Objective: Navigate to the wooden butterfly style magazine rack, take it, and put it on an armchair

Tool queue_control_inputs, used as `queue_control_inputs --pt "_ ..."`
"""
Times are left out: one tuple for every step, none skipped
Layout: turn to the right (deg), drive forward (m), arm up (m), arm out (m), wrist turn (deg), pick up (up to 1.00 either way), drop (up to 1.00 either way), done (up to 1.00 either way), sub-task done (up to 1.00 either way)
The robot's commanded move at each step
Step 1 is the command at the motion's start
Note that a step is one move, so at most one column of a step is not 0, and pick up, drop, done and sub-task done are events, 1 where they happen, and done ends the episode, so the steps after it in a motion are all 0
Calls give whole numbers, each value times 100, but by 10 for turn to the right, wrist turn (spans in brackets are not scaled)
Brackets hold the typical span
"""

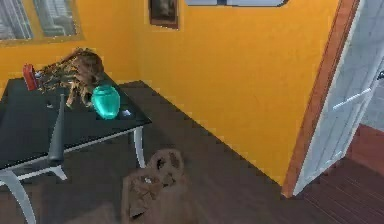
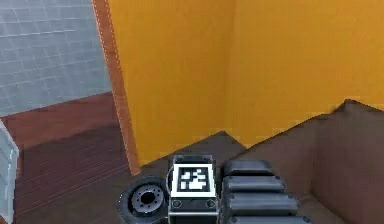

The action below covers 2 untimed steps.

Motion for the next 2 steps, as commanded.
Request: queue_control_inputs --pt "450 0 0 0 0 0 0 0 0" --pt "360 0 0 0 0 0 0 0 0"
